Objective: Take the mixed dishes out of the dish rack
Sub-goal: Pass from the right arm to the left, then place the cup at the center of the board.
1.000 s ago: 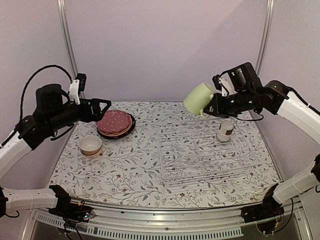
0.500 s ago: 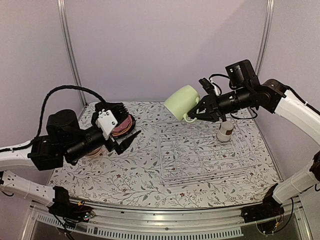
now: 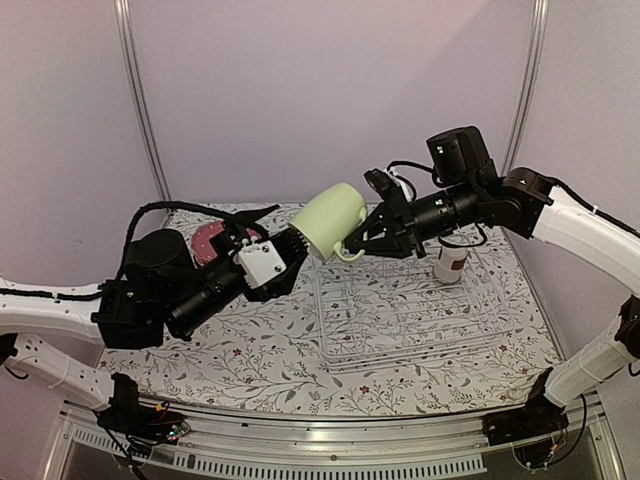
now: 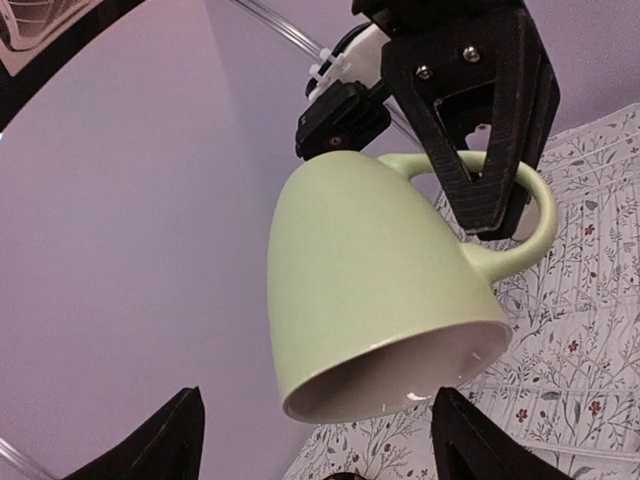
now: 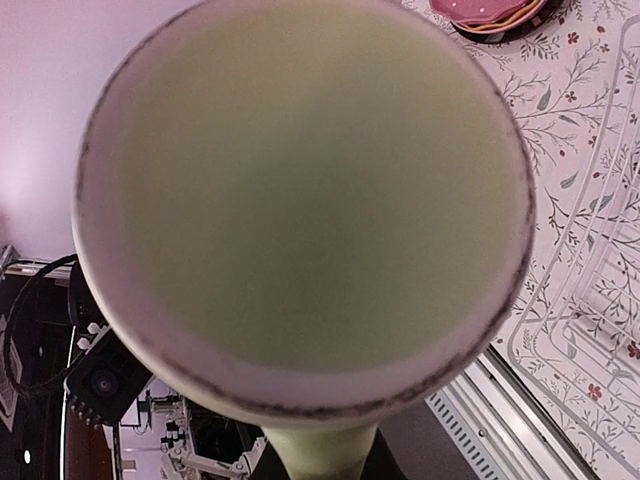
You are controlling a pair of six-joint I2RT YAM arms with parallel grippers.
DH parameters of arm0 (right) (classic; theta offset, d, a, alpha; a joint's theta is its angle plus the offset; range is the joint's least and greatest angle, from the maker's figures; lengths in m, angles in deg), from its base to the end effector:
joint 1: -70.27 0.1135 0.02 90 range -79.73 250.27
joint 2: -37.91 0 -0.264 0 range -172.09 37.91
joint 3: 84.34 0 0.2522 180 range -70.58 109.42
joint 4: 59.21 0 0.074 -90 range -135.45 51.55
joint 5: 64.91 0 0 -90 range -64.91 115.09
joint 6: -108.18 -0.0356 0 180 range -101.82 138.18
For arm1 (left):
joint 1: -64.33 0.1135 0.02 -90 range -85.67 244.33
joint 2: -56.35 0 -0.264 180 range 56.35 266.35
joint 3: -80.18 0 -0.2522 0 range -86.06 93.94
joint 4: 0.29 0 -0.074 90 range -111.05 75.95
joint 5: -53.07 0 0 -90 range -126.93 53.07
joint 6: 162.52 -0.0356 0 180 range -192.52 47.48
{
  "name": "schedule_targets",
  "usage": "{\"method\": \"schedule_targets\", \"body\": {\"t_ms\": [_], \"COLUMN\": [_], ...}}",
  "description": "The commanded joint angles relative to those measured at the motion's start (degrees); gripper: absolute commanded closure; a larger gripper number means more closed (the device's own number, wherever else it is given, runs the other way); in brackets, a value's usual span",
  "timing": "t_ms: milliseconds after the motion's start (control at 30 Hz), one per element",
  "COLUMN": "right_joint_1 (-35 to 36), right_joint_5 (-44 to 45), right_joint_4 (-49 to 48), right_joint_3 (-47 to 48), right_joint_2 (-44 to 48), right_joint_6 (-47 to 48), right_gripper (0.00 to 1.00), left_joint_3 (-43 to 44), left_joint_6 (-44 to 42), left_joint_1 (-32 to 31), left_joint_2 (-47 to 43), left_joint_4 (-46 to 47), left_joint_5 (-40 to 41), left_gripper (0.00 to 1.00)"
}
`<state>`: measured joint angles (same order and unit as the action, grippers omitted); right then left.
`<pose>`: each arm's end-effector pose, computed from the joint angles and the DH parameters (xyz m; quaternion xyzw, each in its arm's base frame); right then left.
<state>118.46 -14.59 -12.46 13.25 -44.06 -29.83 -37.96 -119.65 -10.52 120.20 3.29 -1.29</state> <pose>0.1916 0.2483 0.3904 -0.1681 0.8190 0.5415 0.0887 0.0876 -0.2442 0.3446 0.4741 0.5138 0.0437 0.7137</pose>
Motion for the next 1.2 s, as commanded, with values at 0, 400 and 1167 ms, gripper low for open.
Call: {"method": "schedule_targets", "body": {"t_ms": [0,400,1167], "right_joint_1": [1.5,3.7,-6.2], "right_joint_5": [-3.0,-5.1,1.0], "right_joint_4": [-8.0,-10.2,-3.8], "right_joint_3": [-0.5,-0.5,-1.6], "right_joint_2": [-0.9,-2.8,1.8], "right_joint_6": [-2.3,-3.7,-2.4], "right_gripper": [1.00,1.00,0.27], "left_joint_3": [1.2,2.2,5.7], "left_joint_6": [-2.7,-4.5,6.9], "left_joint_1": [-1.0,-0.8,0.1], "left_joint_2": [0.9,2.2,-1.7], "left_joint_4": [6.3,7.6,-8.4], "left_joint_5": [2.5,4.5,7.3], "left_gripper": [0.24,0.64,1.00]}}
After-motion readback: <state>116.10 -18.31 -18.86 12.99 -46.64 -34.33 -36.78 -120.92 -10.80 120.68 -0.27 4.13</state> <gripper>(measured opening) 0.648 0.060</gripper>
